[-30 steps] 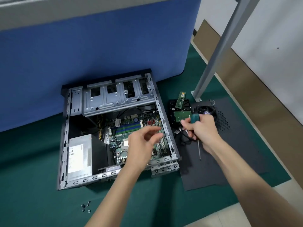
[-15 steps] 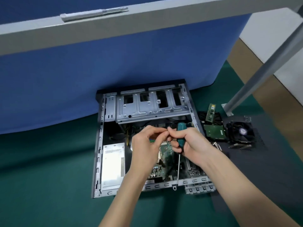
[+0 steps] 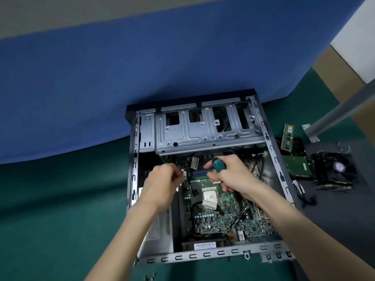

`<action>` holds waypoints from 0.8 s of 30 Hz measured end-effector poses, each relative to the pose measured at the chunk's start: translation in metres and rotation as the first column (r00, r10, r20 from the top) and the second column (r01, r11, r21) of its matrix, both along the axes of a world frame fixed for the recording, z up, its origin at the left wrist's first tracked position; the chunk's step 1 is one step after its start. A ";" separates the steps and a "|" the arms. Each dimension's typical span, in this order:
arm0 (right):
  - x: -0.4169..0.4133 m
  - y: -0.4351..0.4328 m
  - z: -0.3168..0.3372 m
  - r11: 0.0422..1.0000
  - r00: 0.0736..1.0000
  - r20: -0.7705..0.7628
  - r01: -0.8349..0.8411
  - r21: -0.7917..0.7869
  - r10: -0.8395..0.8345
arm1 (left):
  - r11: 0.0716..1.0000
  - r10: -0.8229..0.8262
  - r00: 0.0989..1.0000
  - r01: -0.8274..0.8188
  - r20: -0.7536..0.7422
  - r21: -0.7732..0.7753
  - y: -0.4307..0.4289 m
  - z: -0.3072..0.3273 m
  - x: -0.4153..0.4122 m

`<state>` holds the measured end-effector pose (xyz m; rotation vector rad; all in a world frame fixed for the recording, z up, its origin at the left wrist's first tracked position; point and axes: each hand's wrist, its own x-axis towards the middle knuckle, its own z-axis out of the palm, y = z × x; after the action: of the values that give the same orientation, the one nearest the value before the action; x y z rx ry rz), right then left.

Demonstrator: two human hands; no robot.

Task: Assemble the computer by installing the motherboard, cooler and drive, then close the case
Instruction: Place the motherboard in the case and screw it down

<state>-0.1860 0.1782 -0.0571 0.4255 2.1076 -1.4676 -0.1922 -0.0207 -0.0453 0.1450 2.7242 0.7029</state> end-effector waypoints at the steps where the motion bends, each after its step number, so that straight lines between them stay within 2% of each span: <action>1: -0.006 -0.007 -0.009 0.994 0.997 -0.018 -0.069 0.079 0.071 | 1.000 -0.015 0.998 0.014 0.066 0.010 0.000 -0.002 -0.007; 3: -0.018 -0.021 -0.026 0.972 0.985 -0.029 -0.163 0.169 0.170 | 0.998 -0.065 0.975 0.060 0.212 0.031 0.000 -0.006 -0.021; 6: -0.035 -0.040 -0.042 0.969 0.975 0.055 -0.220 0.113 0.215 | 0.991 -0.127 0.898 0.102 0.421 0.081 -0.003 -0.011 -0.038; 10: -0.049 -0.046 -0.056 0.940 0.934 0.213 -0.317 0.126 0.287 | 0.990 -0.130 0.825 0.134 0.550 0.033 -0.003 -0.021 -0.053; 12: -0.052 -0.046 -0.059 0.941 0.927 0.245 -0.319 0.115 0.285 | 0.990 -0.114 0.829 0.140 0.548 -0.006 -0.003 -0.029 -0.058; 16: -0.053 -0.041 -0.068 0.978 0.946 0.260 -0.207 0.025 0.194 | 0.987 -0.070 0.888 0.127 0.455 -0.097 0.001 -0.043 -0.064; 21: -0.049 -0.037 -0.077 0.993 0.956 0.280 -0.064 -0.104 0.091 | 0.988 -0.057 0.921 0.107 0.384 -0.111 0.007 -0.053 -0.066; 24: -0.044 -0.037 -0.081 0.990 0.963 0.255 -0.050 -0.132 0.082 | 0.990 -0.053 0.925 0.099 0.376 -0.102 0.007 -0.055 -0.066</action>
<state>-0.2301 0.1413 -0.1379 0.4679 1.7978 -1.4120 -0.2581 -0.0139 -0.1006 0.0788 2.3720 0.4856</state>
